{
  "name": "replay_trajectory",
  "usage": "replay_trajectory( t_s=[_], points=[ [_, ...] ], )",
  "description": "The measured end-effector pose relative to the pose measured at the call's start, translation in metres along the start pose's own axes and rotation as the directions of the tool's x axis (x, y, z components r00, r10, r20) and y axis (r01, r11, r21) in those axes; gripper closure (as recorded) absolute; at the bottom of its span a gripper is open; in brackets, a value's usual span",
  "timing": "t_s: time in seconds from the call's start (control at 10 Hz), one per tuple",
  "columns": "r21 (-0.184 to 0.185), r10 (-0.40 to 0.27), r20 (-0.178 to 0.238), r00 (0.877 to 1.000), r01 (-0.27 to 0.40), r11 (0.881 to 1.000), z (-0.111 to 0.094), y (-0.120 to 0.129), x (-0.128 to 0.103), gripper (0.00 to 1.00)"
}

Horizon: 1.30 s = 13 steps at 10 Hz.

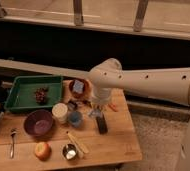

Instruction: Place towel in purple bowl

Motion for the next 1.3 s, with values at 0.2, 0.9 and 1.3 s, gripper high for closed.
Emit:
replay_trajectory(
  t_s=[0.2,0.9,1.3],
  points=[
    [0.001,0.039,-0.035,0.999,-0.039,0.999,0.015,-0.024,-0.015,1.0],
    [-0.099,-0.162,-0.017,0.987,0.159,0.982,0.001,0.09,-0.017,1.0],
    [-0.162,-0.331,0.021,0.943,0.33,0.93,-0.023,0.191,0.001,1.0]
  ],
)
